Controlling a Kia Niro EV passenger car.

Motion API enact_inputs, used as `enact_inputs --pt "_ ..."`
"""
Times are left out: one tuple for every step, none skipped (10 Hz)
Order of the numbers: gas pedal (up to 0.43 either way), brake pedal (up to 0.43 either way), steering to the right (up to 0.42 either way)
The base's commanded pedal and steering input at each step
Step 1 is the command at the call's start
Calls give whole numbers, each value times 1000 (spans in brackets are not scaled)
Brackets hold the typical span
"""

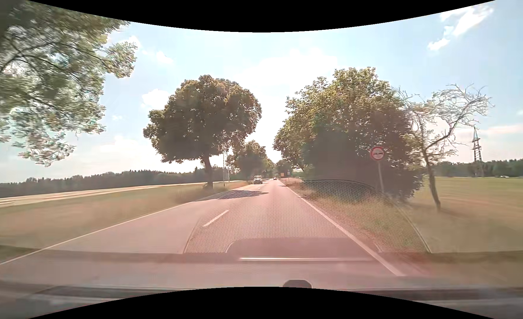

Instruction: Follow the waypoints while adhering to traffic rules and regulations

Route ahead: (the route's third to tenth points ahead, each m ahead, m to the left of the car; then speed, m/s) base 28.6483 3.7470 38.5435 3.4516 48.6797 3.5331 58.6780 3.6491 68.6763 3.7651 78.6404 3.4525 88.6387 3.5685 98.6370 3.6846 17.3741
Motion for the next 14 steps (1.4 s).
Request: enact_inputs --pt "169 0 -2" --pt "169 0 -2" --pt "169 0 -2" --pt "169 0 -2" --pt "169 0 -2" --pt "169 0 -2" --pt "169 0 -2" --pt "169 0 -3" --pt "169 0 -3" --pt "169 0 -3" --pt "169 0 -3" --pt "169 0 -3" --pt "169 0 -3" --pt "169 0 -3"
